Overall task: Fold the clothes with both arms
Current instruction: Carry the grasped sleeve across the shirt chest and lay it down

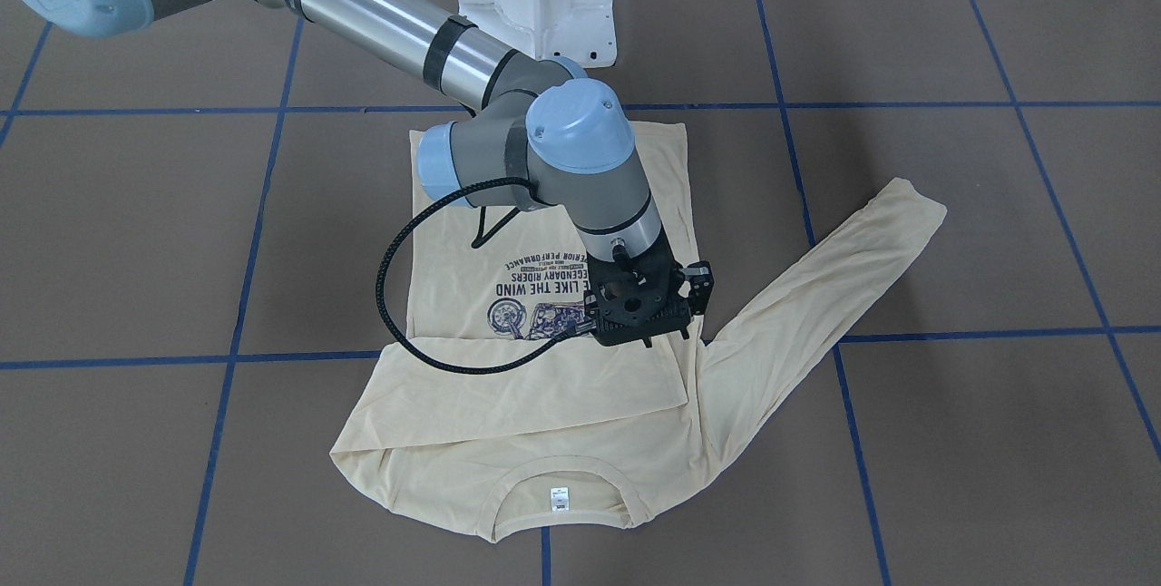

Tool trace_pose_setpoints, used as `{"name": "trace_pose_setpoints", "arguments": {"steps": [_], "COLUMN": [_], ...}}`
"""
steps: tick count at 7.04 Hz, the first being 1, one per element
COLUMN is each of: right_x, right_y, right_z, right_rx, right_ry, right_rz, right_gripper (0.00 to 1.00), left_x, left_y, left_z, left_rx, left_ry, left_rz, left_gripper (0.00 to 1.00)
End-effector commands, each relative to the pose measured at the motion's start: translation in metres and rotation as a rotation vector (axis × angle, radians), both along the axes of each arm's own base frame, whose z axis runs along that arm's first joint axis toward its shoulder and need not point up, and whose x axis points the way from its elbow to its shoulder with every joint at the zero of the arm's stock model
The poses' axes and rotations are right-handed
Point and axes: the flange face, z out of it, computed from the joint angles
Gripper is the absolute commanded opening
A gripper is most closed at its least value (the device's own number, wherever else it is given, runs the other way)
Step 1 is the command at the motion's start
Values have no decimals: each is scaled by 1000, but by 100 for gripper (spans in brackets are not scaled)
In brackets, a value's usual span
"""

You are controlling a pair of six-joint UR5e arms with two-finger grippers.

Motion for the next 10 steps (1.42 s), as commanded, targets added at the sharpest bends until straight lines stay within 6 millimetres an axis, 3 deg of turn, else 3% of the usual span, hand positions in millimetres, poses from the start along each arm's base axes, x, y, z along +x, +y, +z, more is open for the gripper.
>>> {"name": "trace_pose_setpoints", "arguments": {"steps": [1,3,5,6,7,10], "right_x": [2,22,51,72,106,249], "right_y": [0,8,28,34,38,57], "right_z": [-3,6,49,64,84,191], "right_rx": [-48,-102,-118,-135,-137,-104], "right_ry": [-10,43,172,259,337,351], "right_rz": [31,40,0,-31,-69,-195], "right_gripper": [100,100,100,100,100,100], "left_x": [0,9,72,107,140,240], "left_y": [-4,-8,-14,-7,-1,80], "left_z": [-7,-24,-50,-61,-73,-124], "left_rx": [-13,-17,-96,-117,-138,-260], "left_ry": [12,73,167,228,236,268], "left_rz": [-29,-163,-241,-286,-327,-378], "left_gripper": [100,100,100,100,100,100]}}
